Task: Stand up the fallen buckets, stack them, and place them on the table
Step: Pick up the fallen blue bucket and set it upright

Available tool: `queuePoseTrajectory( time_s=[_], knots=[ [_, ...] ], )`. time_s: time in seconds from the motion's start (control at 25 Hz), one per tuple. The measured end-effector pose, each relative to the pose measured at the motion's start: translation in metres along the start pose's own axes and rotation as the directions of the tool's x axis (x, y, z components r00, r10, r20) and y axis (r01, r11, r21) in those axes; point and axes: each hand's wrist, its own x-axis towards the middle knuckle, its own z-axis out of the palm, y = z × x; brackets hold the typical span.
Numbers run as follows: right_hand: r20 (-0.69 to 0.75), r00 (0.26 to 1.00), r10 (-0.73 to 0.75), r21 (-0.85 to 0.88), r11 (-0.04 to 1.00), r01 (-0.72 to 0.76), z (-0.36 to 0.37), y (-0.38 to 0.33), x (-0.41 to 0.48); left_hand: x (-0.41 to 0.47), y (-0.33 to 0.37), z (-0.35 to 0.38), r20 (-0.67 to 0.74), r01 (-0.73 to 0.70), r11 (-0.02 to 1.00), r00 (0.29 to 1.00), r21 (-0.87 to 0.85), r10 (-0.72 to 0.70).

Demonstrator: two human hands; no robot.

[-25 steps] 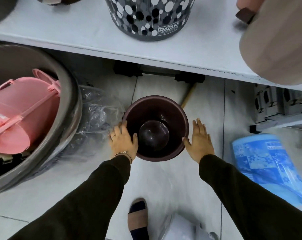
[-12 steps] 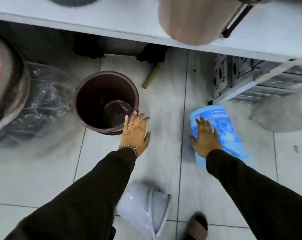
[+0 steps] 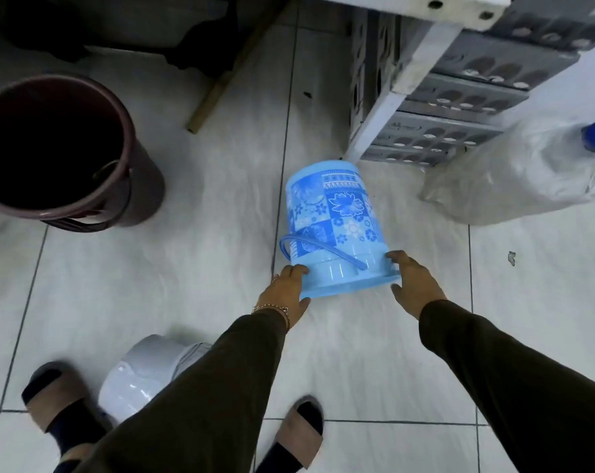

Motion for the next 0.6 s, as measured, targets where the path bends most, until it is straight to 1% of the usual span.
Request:
queuePoseTrajectory(
  time_s=[0.08, 0.16, 0.24, 0.32, 0.4, 0.48, 0.56, 0.6],
  knots=[
    [-0.125, 0.99, -0.065, 0.01, 0.998, 0.066, 0.005, 0.006, 0.004, 0.004, 0.009, 0.011, -0.106, 0.022, 0.999, 0.994, -0.044, -0.027],
    [-0.26, 0.959, -0.113, 0.001, 0.993, 0.118, -0.004, 0.005, 0.006, 0.005, 0.019, 0.004, -0.215, -0.05, 0.999, 0.975, 0.014, 0.051],
    [-0.39, 0.904, -0.176, 0.033, 0.978, 0.205, -0.027, -0.004, 0.009, 0.006, 0.029, -0.024, -0.291, -0.114, 0.991, 0.948, 0.066, 0.128],
    [-0.461, 0.867, -0.189, 0.083, 0.964, 0.254, -0.059, -0.016, 0.018, 0.012, 0.042, -0.061, -0.349, -0.11, 0.992, 0.929, 0.062, 0.125],
    [-0.434, 0.894, -0.11, 0.195, 0.957, 0.212, -0.075, -0.025, 0.032, 0.024, 0.047, -0.087, -0.382, -0.032, 0.998, 0.924, -0.052, 0.01],
    [-0.312, 0.95, -0.014, 0.32, 0.94, 0.119, -0.083, -0.025, 0.04, 0.038, 0.052, -0.103, -0.369, 0.065, 0.98, 0.92, -0.187, -0.132],
    [-0.184, 0.983, 0.005, 0.345, 0.937, 0.06, -0.071, -0.022, 0.039, 0.048, 0.051, -0.105, -0.346, 0.144, 0.935, 0.902, -0.323, -0.258],
    [-0.178, 0.984, -0.001, 0.357, 0.932, 0.066, -0.063, -0.021, 0.037, 0.052, 0.049, -0.104, -0.334, 0.176, 0.905, 0.888, -0.386, -0.316]
  ],
)
